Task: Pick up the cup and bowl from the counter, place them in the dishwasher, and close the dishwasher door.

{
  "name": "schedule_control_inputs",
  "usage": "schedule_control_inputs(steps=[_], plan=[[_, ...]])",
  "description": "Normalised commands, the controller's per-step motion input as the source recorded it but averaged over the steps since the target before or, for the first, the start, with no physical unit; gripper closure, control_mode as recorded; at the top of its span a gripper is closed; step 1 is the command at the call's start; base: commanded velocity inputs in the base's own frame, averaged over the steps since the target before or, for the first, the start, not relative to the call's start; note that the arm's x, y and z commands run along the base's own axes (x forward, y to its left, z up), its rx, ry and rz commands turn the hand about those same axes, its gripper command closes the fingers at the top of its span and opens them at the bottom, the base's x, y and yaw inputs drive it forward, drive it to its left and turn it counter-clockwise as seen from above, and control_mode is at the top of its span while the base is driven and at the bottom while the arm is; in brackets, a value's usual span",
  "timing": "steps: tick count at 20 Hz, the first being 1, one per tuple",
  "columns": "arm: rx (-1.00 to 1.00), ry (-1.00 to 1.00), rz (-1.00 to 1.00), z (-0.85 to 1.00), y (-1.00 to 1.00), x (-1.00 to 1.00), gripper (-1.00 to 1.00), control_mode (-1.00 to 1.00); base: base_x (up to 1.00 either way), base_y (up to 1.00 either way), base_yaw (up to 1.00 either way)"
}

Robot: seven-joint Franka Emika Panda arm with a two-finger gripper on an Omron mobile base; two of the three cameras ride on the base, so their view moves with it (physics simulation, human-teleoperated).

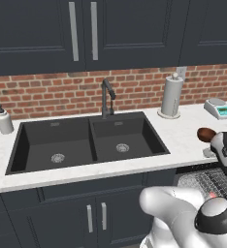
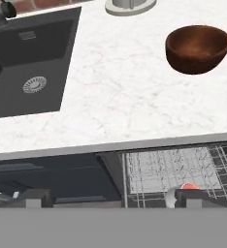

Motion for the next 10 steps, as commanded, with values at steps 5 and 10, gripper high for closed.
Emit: schedule_control_inputs(steps=[5,10], plan=[[-0.01,0.05,0.02,0.36,0.00,0.37,-1.00,-1.00,0.00,0.00,0.00],[-0.02,0.00,0.00,0.00,0.00,0.39,-1.00,-1.00,0.00,0.00,0.00]])
